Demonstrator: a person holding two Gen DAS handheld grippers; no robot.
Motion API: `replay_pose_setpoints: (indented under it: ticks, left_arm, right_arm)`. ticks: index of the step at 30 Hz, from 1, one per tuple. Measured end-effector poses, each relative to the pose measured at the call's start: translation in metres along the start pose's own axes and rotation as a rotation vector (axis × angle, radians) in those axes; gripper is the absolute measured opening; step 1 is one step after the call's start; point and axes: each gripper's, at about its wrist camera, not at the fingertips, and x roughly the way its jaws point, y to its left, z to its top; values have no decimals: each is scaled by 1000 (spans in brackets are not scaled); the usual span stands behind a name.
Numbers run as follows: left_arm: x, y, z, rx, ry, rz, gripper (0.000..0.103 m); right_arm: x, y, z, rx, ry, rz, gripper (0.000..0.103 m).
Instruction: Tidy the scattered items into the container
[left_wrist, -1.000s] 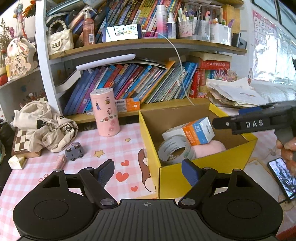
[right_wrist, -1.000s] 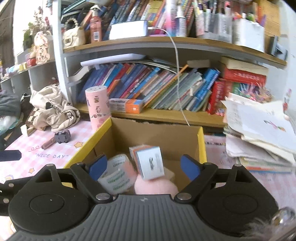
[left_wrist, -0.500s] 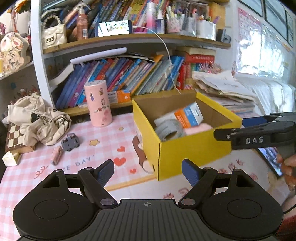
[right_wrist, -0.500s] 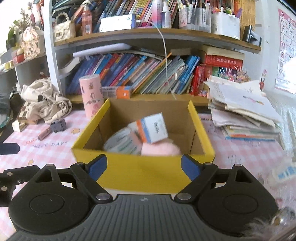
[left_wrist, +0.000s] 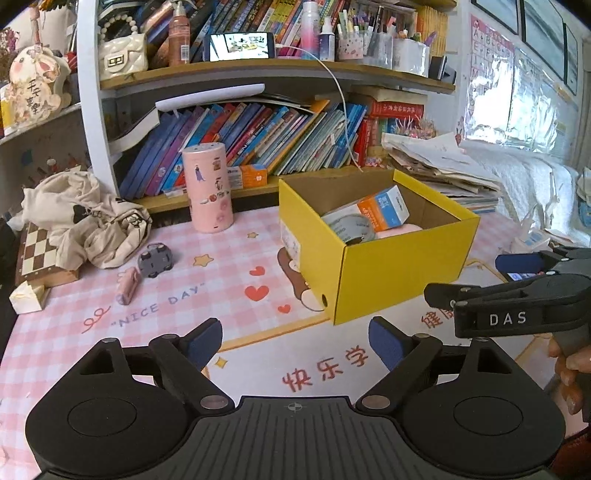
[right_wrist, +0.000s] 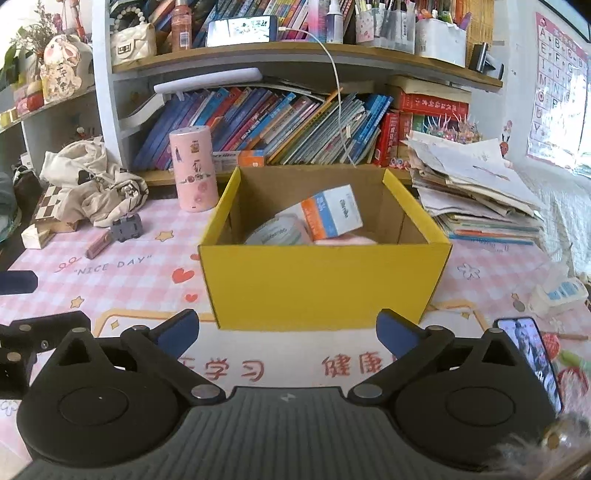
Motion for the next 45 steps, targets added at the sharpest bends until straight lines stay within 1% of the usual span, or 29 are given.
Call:
replay_pose_setpoints:
  ticks: [8, 10, 19, 24, 29, 38, 45]
  left_arm:
    - [-14, 22, -14, -17, 9, -12, 91]
    - [-18, 27, -18, -22, 13, -12, 93]
    - [-36, 50, -33, -39, 11, -5, 94]
    - [-48, 62, -40, -43, 3, 20, 94]
    - [-61, 77, -47, -53, -6, 43, 94]
    - [-81, 106, -58, -98, -24, 95, 94]
    - [-90, 124, -67, -134, -22, 117, 94]
  right_arm:
    - [-12, 29, -9, -15, 1, -5, 103]
    - [-16, 37, -11, -24, 2, -4, 103]
    - [-27, 69, -19, -54, 5, 2, 103]
    - [-30, 88, -21, -67, 5, 12, 103]
    - [-31, 110, -22, -95, 3, 40, 103]
    - [-33, 148, -21, -149, -2, 93, 103]
    - [-34, 173, -20, -193, -2, 131, 103]
